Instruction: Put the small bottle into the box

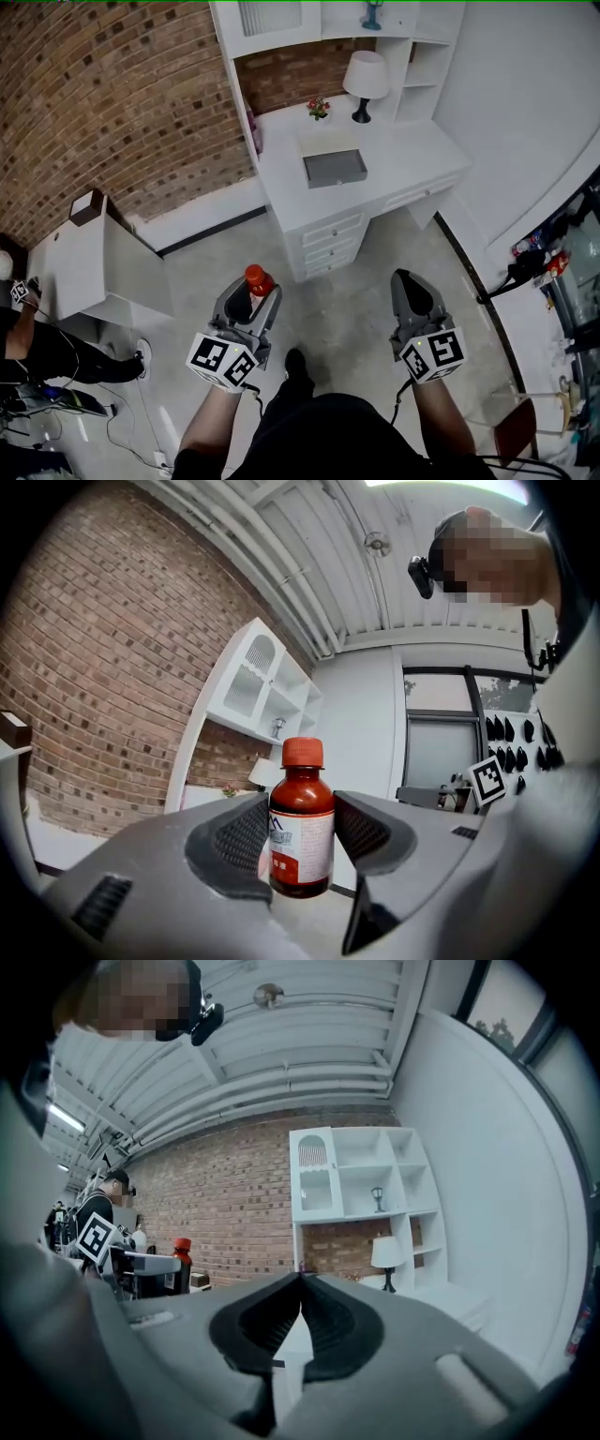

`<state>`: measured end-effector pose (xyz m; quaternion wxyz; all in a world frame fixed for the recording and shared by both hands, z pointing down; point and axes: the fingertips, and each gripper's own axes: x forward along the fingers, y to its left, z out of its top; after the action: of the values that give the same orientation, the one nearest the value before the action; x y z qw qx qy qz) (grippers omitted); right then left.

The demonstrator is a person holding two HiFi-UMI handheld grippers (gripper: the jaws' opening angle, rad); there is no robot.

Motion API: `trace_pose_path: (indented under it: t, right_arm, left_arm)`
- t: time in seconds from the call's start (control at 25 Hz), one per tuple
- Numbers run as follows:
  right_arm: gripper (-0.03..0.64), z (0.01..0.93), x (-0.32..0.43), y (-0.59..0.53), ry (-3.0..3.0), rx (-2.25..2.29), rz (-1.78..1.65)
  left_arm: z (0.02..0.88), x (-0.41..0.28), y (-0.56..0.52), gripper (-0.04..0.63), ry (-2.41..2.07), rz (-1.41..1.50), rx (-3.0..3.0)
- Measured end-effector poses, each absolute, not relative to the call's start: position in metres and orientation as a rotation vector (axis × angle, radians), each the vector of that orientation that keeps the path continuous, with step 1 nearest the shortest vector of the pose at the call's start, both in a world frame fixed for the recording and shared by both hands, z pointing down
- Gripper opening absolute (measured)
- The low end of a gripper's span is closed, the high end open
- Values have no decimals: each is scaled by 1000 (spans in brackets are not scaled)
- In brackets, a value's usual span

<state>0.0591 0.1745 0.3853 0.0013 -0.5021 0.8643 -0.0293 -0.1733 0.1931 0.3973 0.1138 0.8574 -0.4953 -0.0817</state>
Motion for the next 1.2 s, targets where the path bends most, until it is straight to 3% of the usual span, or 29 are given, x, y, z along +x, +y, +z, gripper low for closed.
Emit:
trace_pose_path:
  t: [0.52, 1.2]
  right_arm:
    - [3, 403, -5, 40, 2671, -1755, -168]
    - [3, 436, 74, -156, 2698, -1596, -327]
  left_arm:
    - [445, -241, 27, 212, -1255, -206, 2518]
    - [488, -151, -157, 212, -1255, 29, 2381]
